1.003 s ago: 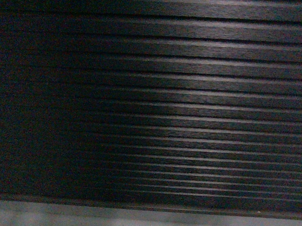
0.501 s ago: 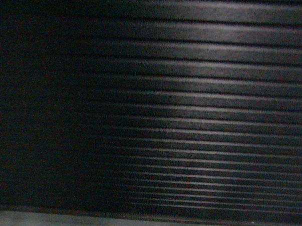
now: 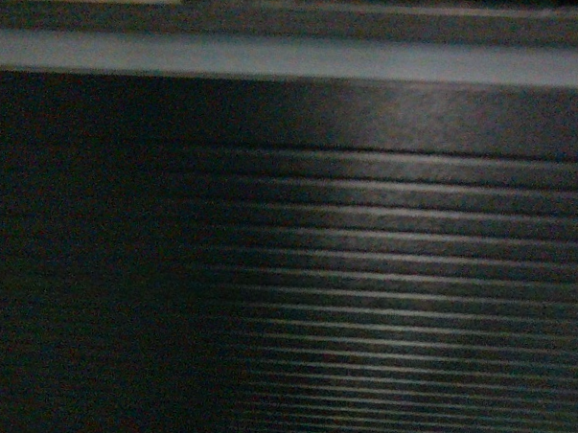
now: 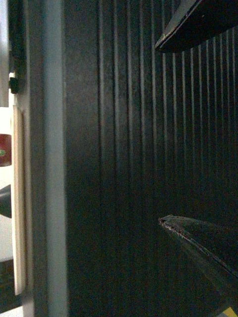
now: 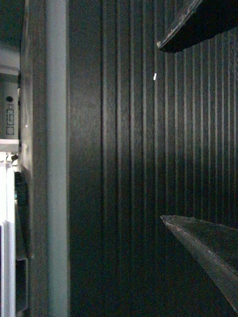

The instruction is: Place dark red mango on scale at checkout

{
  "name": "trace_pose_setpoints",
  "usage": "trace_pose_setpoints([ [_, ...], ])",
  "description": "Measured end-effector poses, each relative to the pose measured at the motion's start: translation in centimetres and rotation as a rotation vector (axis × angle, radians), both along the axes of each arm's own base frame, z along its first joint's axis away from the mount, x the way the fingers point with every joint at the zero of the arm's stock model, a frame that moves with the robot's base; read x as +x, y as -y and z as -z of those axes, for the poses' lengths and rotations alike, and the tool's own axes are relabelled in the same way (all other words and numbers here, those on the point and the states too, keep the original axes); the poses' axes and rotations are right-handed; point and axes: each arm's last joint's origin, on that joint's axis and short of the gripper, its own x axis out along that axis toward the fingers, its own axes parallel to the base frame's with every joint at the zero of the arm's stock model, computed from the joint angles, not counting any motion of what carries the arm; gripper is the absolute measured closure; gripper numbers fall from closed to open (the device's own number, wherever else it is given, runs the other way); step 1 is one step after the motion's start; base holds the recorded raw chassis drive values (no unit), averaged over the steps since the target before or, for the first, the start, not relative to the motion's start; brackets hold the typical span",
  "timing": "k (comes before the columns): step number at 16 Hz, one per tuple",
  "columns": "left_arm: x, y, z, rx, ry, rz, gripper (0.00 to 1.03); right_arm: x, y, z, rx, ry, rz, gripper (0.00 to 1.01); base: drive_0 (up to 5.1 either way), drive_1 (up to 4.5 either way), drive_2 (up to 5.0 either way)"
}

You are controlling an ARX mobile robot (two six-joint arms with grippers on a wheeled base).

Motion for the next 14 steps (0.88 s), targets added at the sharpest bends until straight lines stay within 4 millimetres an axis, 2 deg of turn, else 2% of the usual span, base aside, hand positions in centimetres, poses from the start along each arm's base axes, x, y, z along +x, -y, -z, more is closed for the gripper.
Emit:
trace_pose_setpoints([
  [14, 0.00, 0.00, -0.03, 0.000, 0.003, 0.000, 0.05, 0.00, 0.00, -0.04, 0.001, 0.005, 0.000, 0.03, 0.0, 0.00, 0.0],
])
